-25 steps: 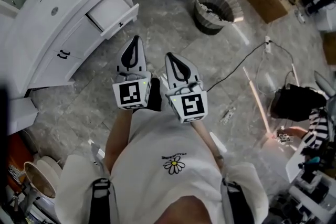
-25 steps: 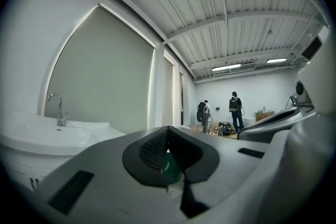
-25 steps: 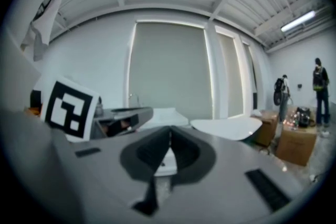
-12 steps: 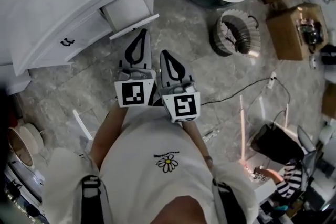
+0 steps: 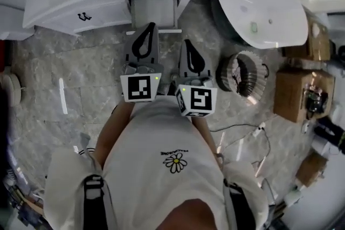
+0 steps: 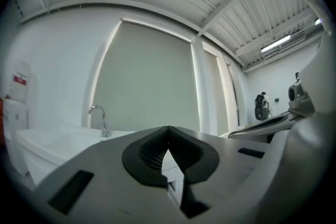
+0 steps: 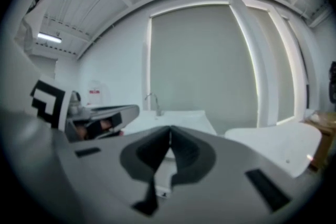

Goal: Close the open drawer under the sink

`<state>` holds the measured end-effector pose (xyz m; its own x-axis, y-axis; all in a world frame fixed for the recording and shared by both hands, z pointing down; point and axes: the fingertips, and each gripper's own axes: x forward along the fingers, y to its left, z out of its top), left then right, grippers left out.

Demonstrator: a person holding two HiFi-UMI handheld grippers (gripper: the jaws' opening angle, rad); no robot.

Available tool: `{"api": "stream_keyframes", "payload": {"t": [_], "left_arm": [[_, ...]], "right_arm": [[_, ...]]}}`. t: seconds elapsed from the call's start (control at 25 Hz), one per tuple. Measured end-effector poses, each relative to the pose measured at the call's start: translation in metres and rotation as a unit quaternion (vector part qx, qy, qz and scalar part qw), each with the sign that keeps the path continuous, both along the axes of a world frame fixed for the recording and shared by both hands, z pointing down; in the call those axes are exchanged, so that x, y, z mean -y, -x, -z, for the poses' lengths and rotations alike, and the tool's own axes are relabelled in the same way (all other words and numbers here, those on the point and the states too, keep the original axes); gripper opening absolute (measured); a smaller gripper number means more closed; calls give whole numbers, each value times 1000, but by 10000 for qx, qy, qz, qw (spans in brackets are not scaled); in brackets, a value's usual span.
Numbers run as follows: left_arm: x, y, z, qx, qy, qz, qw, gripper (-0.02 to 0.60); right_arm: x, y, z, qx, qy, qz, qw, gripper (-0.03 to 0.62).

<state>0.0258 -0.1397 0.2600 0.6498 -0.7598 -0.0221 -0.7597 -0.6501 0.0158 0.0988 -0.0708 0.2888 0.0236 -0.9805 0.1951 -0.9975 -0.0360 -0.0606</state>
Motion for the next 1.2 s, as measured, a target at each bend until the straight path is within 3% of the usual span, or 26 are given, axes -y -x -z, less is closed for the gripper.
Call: {"api": "stream_keyframes", "payload": {"t": [0.24,0.48,0.8,0.96,1.2], "left_arm": [[21,23,3,-5,31,1409,9900,20],[-18,17,10,10,-199,1967,9803,20],[-45,10,15,-49,-340,2149,9760,20],[-48,9,20,50,-387,2043,9781,20],[-37,11,13,27,-54,1629,9866,20]], "right_arm": [[29,-20,25,-218,-261,1099,9934,29],[18,-42,8,-11,-236,1485,9886,29],[0,-44,14,-72,-452,1748,9835,29],[-7,-45,14,-11,-481,1572,9864,29],[-4,-42,20,102,-533,939,9941,29]]}}
